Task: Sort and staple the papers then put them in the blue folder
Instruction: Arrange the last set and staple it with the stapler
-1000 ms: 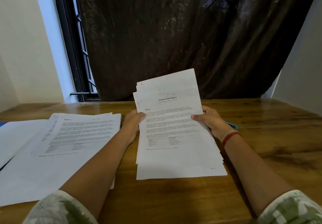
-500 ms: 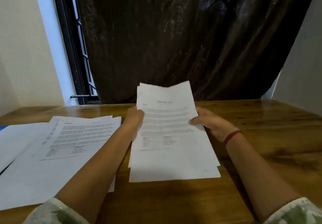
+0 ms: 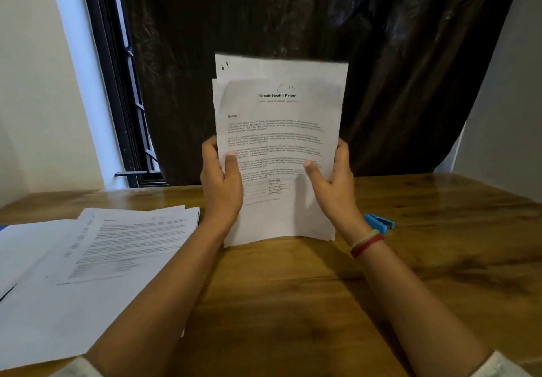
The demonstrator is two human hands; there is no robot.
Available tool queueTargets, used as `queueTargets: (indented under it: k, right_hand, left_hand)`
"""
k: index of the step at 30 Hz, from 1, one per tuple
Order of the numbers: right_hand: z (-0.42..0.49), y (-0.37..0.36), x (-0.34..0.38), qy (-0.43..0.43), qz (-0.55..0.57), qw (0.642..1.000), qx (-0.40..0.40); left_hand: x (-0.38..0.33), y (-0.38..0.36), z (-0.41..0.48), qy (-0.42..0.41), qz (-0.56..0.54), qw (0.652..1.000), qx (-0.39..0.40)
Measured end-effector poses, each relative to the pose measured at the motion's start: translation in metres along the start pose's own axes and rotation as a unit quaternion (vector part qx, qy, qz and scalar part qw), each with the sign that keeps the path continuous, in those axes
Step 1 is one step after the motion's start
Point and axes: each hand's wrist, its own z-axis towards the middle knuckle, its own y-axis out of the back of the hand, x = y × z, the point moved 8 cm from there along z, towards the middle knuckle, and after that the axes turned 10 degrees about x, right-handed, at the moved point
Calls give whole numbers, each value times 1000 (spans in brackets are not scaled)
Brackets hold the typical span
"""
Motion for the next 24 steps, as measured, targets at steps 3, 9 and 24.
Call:
queueTargets:
  k: [3, 9, 24]
  right_hand:
    - [-1, 3, -10, -22, 20, 1000, -8]
    - [0, 11, -31, -91, 37, 995, -28]
    - [-5, 3, -47, -112, 9, 993, -36]
  left_hand:
    - [31, -3, -5, 70, 27, 997, 17]
    - [66, -9, -13, 141, 39, 988, 44]
    - [75, -15, -21, 175, 26, 983, 45]
